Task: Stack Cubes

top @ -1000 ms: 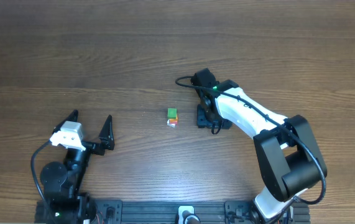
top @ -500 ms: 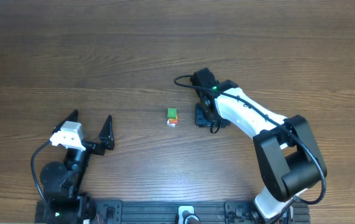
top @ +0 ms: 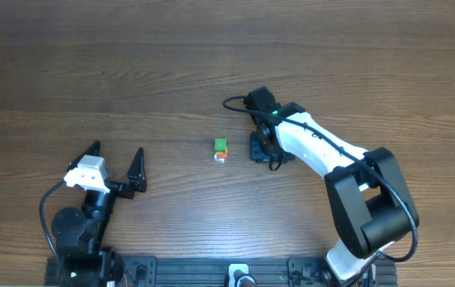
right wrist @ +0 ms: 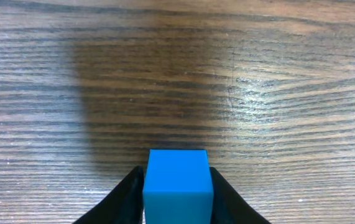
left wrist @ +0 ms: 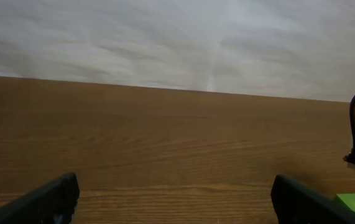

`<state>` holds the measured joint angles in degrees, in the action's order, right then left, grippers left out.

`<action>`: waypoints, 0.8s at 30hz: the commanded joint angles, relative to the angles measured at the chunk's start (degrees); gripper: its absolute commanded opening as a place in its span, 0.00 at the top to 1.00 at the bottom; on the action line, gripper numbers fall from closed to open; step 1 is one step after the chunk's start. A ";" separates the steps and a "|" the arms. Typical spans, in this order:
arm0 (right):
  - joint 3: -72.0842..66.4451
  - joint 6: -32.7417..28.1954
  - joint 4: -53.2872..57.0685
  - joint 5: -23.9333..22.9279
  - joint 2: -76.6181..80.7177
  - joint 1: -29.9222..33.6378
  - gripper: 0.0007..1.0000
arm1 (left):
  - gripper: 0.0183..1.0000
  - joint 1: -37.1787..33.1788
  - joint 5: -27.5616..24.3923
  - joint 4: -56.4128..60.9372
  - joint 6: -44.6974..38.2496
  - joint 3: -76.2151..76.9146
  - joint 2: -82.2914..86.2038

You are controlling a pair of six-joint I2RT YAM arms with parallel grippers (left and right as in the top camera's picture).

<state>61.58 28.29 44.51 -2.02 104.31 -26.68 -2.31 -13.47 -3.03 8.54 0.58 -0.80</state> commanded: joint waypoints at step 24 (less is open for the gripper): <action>7.85 -0.07 9.18 -0.70 -1.97 -0.33 0.93 | 0.00 0.22 0.22 -0.17 -0.85 -0.26 0.46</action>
<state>64.86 28.27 51.81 -2.04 104.29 -26.68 -2.31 -13.47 -3.03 8.54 0.58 -0.80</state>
